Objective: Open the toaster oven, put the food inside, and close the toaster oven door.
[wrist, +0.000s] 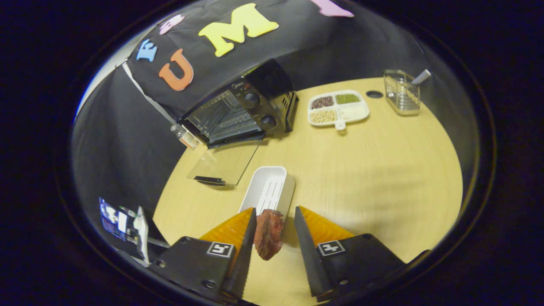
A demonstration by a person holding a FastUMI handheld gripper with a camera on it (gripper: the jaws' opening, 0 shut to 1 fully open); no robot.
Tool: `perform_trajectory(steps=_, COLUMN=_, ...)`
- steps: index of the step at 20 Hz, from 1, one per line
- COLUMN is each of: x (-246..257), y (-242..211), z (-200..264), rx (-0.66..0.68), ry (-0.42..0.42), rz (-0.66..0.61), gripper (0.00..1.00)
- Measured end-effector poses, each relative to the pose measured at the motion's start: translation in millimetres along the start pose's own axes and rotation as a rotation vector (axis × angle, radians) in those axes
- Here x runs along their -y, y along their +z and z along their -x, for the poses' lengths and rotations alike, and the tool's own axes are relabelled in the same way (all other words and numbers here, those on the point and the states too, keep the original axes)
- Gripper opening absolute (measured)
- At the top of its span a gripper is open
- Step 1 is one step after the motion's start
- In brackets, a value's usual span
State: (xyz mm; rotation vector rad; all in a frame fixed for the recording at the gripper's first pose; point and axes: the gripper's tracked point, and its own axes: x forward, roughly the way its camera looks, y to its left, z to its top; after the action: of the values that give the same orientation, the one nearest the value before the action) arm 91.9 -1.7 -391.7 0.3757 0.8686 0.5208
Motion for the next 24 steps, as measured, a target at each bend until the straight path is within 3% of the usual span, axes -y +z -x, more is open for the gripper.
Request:
perform_trajectory(steps=2, x=1, y=-5, z=1, rx=-0.028, ry=0.050, rz=-0.047, gripper=0.34)
perform_trajectory(steps=8, x=-4, y=-5, z=6, rx=-0.106, ry=0.125, rz=-0.066, gripper=0.16)
perform_trajectory(steps=15, x=-36, y=27, z=29, rx=-0.028, ry=0.137, rz=-0.032, gripper=0.13)
perform_trajectory(steps=19, x=-78, y=50, z=34, rx=0.058, ry=0.169, rz=-0.114, gripper=0.13)
perform_trajectory(steps=24, x=-136, y=76, z=-1, rx=0.211, ry=0.192, rz=-0.287, gripper=0.13)
